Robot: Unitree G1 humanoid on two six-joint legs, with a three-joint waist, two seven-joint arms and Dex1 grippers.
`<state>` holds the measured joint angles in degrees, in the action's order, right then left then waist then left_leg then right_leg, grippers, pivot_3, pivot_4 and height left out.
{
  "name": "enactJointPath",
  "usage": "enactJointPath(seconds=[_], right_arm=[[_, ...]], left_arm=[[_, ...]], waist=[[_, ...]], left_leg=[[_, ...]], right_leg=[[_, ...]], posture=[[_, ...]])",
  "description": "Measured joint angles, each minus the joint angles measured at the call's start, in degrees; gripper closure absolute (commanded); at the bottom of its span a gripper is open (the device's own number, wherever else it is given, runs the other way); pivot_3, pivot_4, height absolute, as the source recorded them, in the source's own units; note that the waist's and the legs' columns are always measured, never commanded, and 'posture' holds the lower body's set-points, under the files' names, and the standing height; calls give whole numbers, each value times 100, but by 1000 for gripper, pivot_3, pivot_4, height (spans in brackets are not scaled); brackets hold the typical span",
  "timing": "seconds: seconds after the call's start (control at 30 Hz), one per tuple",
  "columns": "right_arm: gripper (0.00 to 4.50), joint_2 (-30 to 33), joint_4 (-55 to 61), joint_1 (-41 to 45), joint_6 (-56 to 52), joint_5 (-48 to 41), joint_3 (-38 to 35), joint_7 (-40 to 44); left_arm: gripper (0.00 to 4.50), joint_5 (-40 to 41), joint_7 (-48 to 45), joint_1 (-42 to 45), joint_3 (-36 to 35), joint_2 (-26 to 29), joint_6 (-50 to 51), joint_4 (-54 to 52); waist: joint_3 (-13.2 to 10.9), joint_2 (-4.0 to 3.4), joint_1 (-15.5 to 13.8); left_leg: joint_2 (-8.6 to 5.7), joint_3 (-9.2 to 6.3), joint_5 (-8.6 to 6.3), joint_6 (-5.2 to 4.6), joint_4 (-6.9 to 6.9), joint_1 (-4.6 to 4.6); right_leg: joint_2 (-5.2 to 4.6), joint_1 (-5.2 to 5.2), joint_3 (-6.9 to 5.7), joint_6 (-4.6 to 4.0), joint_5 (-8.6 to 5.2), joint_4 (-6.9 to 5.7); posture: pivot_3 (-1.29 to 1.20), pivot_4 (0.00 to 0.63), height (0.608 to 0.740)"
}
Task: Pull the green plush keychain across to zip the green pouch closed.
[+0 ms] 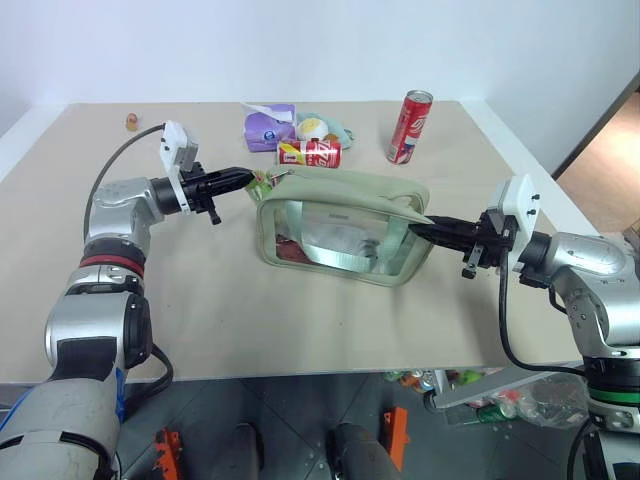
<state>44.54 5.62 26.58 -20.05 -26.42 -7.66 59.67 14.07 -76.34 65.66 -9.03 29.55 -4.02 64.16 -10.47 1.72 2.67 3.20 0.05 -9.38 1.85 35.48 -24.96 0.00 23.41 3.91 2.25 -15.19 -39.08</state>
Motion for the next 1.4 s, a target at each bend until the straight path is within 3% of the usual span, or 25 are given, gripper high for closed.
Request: enactJointPath(seconds=[0.3, 0.53, 0.77, 1.23, 1.4], right_arm=[[4500, -17, -114, 79, 74, 61, 46, 24], [4500, -22, -118, 70, 113, 74, 45, 25], [4500, -36, -234, 85, 161, 85, 69, 44], [4500, -72, -259, 88, 195, 96, 86, -12], [4500, -102, -256, 85, 218, 100, 86, -58]], left_arm=[[4429, 124, -97, -241, -92, 98, 309, -591], [4429, 510, 132, -233, -206, 165, 797, -2197], [4429, 620, 383, -199, 271, -342, 1166, -3311], [4429, 417, -314, -45, 1273, -460, 1449, -3403], [2921, 359, -299, 68, 1367, -442, 1578, -3328]], waist=[[0, 0, 1], [0, 0, -1], [0, 0, -3], [0, 0, 6], [0, 0, 6]], left_leg=[[3, 0, 0, 0, 0, 1], [4, 0, 1, 2, 2, 2], [3, 0, 3, 3, 6, 10], [3, 2, 2, 3, 4, 12], [4, 2, 2, 3, 4, 13]], right_leg=[[1, 0, 0, -2, 1, -1], [1, -4, 0, 0, 2, -2], [2, -10, 3, 1, 6, -2], [6, -9, 9, 1, 6, -2], [6, -8, 9, 1, 6, -2]], posture=[[0, 150, 740], [0, 150, 740], [0, 150, 740], [0, 150, 740], [0, 150, 740]])
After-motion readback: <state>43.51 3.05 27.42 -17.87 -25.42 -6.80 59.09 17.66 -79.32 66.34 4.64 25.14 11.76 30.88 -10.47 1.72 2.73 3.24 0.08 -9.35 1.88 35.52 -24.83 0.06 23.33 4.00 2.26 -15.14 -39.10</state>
